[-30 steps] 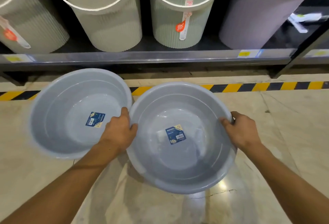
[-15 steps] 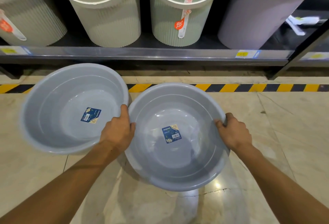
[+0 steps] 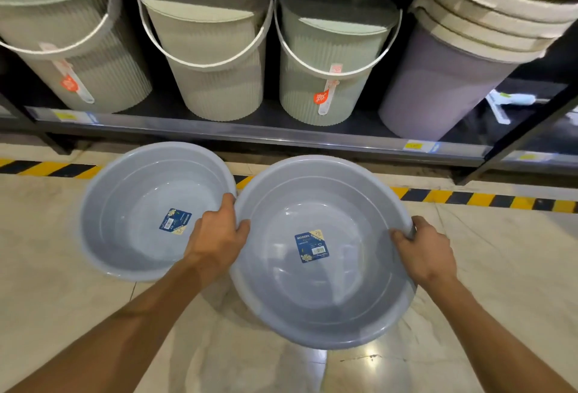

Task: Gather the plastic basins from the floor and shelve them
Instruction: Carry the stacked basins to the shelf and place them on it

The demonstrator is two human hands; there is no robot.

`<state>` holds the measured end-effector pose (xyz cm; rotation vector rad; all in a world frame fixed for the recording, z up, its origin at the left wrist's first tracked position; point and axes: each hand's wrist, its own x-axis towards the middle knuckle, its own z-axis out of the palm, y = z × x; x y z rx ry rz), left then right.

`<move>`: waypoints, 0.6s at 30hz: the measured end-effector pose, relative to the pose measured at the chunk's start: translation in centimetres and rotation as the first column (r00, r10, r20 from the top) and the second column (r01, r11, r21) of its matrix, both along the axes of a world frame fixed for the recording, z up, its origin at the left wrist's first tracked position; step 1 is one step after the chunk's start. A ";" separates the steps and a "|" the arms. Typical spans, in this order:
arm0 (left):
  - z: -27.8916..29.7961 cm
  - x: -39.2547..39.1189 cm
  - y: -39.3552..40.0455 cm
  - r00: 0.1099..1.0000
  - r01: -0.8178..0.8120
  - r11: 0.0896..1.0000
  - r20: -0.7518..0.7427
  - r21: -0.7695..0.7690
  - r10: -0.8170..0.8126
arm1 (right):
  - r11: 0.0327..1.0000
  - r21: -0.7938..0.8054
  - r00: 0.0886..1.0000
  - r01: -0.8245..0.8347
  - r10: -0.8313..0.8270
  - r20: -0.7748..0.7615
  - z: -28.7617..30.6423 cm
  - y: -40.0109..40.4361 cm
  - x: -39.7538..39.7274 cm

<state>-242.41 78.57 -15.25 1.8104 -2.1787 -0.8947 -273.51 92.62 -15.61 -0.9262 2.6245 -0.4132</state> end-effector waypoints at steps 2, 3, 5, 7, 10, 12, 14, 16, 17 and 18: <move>3.5 0.8 -0.3 0.999 -0.035 0.999 -0.021 0.010 0.035 | 1.000 -0.008 1.000 -0.011 0.011 -0.010 3.5 -0.7 0.4; 5.4 1.4 -0.5 0.998 -0.058 0.998 -0.015 0.007 0.058 | 1.000 -0.015 1.000 -0.019 0.019 -0.008 5.5 -1.2 0.8; 9.6 3.1 -0.8 0.993 -0.116 0.993 0.017 -0.010 0.116 | 0.999 -0.028 0.999 -0.039 0.039 0.001 9.8 -2.3 2.2; 14.6 5.3 -0.9 0.982 -0.178 0.984 0.058 -0.025 0.179 | 0.995 -0.033 0.996 -0.091 0.092 0.016 14.7 -3.6 4.1; 22.5 9.3 -0.7 0.961 -0.268 0.963 0.077 0.001 0.267 | 0.983 -0.027 0.983 -0.180 0.181 0.032 22.7 -5.7 7.5; 27.8 12.3 -0.5 0.950 -0.310 0.950 0.047 0.030 0.309 | 0.973 -0.015 0.972 -0.230 0.231 0.043 28.3 -7.1 9.9; 32.8 14.9 -0.6 0.939 -0.343 0.938 0.018 0.057 0.342 | 0.962 -0.010 0.960 -0.273 0.273 0.057 33.3 -8.5 12.2; 37.4 17.3 -1.2 0.935 -0.352 0.935 0.058 0.050 0.349 | 0.949 -0.007 0.946 -0.314 0.314 0.079 37.8 -9.8 14.4; 39.6 18.5 -1.7 0.932 -0.358 0.933 0.082 0.046 0.354 | 0.945 -0.002 0.941 -0.327 0.326 0.089 39.9 -10.7 15.5; 41.3 19.5 -2.1 0.930 -0.358 0.933 0.106 0.045 0.352 | 0.944 0.002 0.939 -0.331 0.329 0.099 41.6 -11.5 16.5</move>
